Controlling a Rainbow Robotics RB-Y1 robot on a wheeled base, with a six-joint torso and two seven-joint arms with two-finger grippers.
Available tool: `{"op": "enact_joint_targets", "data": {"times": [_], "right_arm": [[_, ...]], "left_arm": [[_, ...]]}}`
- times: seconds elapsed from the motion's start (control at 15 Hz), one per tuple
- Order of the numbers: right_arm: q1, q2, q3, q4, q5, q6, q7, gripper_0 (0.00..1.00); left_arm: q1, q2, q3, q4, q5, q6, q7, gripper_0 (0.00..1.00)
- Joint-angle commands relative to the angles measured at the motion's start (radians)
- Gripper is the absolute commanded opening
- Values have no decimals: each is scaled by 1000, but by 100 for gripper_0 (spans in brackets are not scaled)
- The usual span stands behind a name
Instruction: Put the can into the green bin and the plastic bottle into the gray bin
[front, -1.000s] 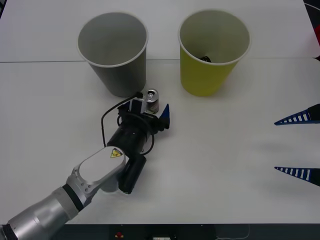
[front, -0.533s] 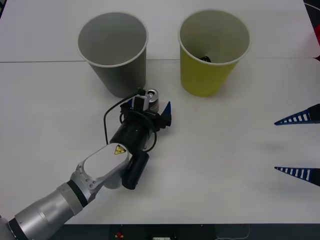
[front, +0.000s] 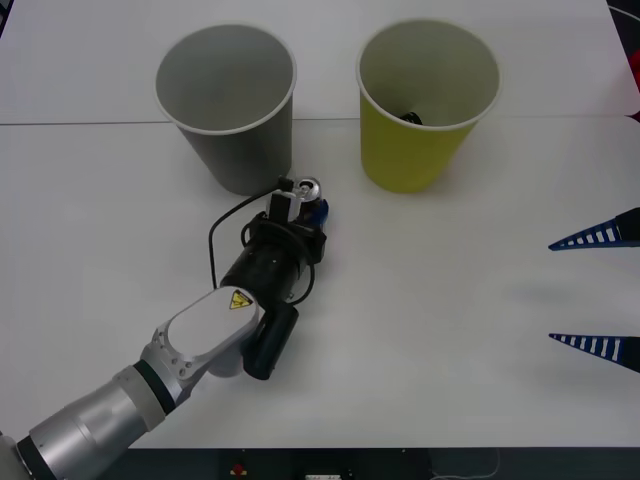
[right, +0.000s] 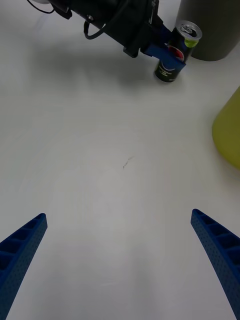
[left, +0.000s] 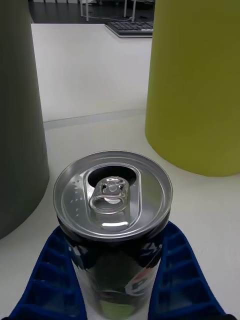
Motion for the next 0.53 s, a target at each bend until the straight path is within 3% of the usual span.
{"op": "enact_joint_targets", "data": {"times": [0.07, 0.33, 0.53], "right_arm": [[0, 0, 0, 0, 0, 0, 0, 100], [0, 0, 0, 0, 0, 0, 0, 100], [0, 0, 0, 0, 0, 0, 0, 100]], "left_arm": [[1, 6, 0, -2, -6, -29, 3, 0], [15, 46, 0, -25, -6, -118, 21, 0], [77, 125, 0, -124, -6, -203, 33, 0]]}}
